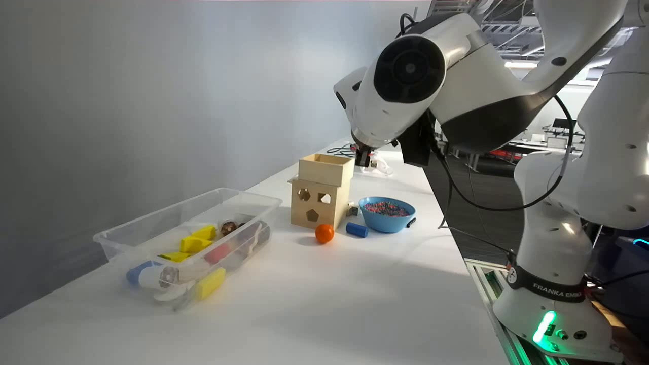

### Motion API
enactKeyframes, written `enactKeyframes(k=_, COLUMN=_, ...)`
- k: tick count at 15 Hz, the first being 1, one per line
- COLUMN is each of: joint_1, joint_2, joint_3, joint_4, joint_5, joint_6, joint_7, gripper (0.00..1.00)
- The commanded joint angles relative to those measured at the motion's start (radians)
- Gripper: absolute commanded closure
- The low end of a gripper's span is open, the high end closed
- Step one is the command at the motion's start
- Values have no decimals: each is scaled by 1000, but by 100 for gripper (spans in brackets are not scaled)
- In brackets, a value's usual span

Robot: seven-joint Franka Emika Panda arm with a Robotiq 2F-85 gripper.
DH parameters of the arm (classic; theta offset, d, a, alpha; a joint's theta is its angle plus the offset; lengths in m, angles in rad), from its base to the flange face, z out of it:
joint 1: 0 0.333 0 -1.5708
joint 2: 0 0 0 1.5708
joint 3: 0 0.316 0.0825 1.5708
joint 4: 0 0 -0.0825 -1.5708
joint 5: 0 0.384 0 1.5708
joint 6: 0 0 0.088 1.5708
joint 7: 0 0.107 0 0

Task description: Put some cereal from the blue bowl in the topmost box.

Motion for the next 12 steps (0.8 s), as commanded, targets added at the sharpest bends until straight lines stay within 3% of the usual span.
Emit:
enactKeyframes(k=1, joint_1=-6, joint_2=29, joint_3=-15, joint_4=56, joint_5=-37, joint_6=30, joint_7=-32, gripper=99)
enactKeyframes(k=9, joint_1=-34, joint_2=57, joint_3=-57, joint_4=129, joint_5=-35, joint_6=140, joint_7=-41, gripper=99)
enactKeyframes(k=12, joint_1=-39, joint_2=47, joint_3=-76, joint_4=140, joint_5=13, joint_6=200, joint_7=-43, gripper=99)
